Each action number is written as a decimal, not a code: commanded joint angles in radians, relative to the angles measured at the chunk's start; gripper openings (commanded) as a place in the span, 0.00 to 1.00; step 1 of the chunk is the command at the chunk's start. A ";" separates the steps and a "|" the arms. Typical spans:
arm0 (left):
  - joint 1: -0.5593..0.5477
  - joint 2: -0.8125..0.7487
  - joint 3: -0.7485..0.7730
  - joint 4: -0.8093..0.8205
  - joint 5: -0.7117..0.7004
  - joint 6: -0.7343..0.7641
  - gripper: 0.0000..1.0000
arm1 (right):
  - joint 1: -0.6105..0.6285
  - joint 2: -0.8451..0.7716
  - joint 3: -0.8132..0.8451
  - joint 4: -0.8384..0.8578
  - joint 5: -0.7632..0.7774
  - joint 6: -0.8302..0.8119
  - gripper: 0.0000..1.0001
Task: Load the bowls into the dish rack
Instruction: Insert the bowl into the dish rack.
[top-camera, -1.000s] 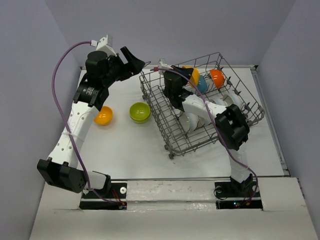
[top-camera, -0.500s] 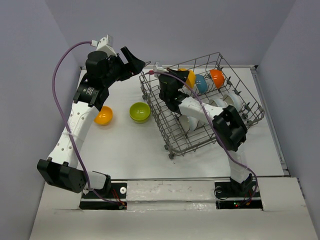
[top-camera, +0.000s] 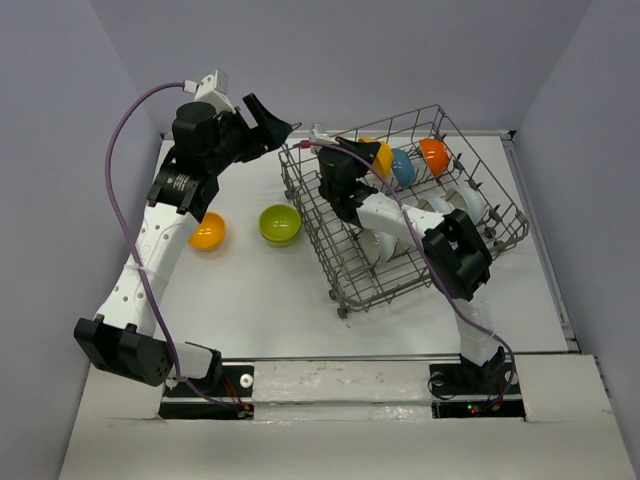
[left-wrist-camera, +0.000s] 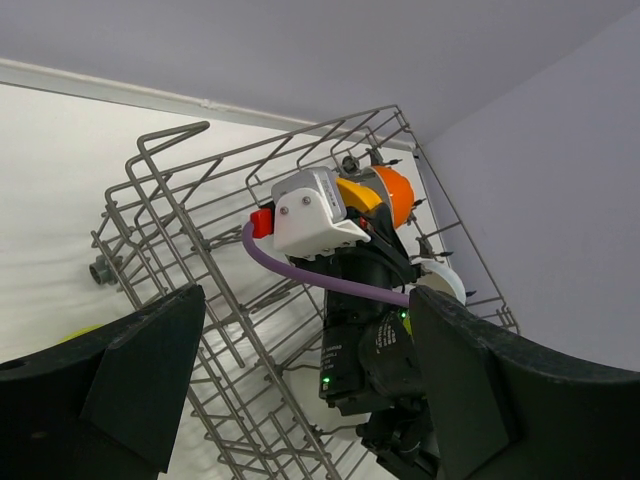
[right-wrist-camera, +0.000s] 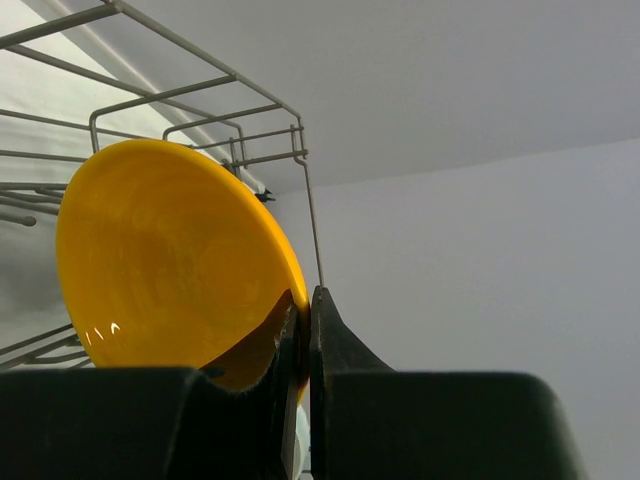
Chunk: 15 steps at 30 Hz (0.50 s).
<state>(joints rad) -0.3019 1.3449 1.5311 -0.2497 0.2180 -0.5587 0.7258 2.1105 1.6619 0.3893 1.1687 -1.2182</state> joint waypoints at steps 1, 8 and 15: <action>-0.006 -0.015 -0.002 0.053 0.024 0.000 0.92 | -0.008 0.029 0.058 0.031 0.016 0.013 0.01; -0.006 -0.016 -0.002 0.052 0.021 0.003 0.92 | -0.017 0.051 0.058 0.026 0.009 0.022 0.01; -0.009 -0.010 0.000 0.053 0.026 0.002 0.92 | -0.026 0.062 0.056 0.008 0.003 0.039 0.01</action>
<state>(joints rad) -0.3023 1.3449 1.5311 -0.2501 0.2180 -0.5587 0.7147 2.1643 1.6718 0.3889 1.1606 -1.1965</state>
